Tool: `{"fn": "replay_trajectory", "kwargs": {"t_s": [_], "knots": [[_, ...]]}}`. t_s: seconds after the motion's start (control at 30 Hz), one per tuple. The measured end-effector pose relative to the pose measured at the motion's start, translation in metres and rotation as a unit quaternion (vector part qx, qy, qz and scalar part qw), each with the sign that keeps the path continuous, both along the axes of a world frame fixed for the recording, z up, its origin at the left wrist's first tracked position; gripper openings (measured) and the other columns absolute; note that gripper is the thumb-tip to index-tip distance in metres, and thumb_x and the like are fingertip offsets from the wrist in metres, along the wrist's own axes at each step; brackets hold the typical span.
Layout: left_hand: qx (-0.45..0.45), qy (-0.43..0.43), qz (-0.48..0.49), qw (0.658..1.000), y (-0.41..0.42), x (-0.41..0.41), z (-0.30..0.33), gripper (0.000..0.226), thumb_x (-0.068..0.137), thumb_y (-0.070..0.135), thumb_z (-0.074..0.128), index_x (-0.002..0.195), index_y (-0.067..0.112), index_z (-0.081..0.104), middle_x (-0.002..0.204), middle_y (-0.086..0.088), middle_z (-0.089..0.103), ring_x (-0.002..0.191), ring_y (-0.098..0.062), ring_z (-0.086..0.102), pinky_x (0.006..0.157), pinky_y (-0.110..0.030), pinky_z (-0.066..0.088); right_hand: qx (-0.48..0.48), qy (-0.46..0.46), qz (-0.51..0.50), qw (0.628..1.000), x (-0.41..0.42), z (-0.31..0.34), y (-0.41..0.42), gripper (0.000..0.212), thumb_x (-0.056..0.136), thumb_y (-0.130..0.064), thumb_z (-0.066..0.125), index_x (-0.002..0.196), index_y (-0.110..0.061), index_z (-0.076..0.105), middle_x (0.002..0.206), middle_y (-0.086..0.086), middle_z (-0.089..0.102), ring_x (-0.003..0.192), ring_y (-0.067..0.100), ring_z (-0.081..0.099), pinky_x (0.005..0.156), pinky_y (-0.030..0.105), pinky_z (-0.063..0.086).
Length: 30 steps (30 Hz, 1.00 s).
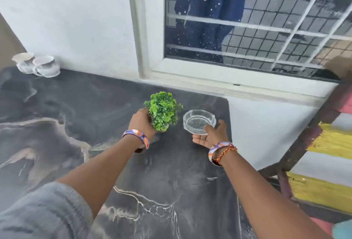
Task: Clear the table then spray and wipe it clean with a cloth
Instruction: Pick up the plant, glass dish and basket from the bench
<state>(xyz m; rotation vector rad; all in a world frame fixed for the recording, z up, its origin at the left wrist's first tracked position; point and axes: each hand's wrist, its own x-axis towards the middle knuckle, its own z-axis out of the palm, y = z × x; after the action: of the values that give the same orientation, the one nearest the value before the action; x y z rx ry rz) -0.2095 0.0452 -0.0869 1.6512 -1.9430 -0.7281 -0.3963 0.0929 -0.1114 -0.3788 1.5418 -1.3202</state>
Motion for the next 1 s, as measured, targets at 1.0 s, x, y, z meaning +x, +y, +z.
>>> {"fn": "replay_trajectory", "kwargs": {"t_s": [1.0], "knots": [[-0.003, -0.030, -0.154, 0.988, -0.147, -0.045, -0.015, 0.043, 0.078, 0.027, 0.071, 0.114, 0.006, 0.062, 0.116, -0.017, 0.066, 0.109, -0.030, 0.060, 0.083, -0.027, 0.042, 0.051, 0.298, 0.007, 0.953, -0.010, -0.014, -0.081, 0.009, 0.090, -0.013, 0.062, 0.098, -0.018, 0.061, 0.055, 0.005, 0.060, 0.026, 0.003, 0.050, 0.038, 0.019, 0.050]]}}
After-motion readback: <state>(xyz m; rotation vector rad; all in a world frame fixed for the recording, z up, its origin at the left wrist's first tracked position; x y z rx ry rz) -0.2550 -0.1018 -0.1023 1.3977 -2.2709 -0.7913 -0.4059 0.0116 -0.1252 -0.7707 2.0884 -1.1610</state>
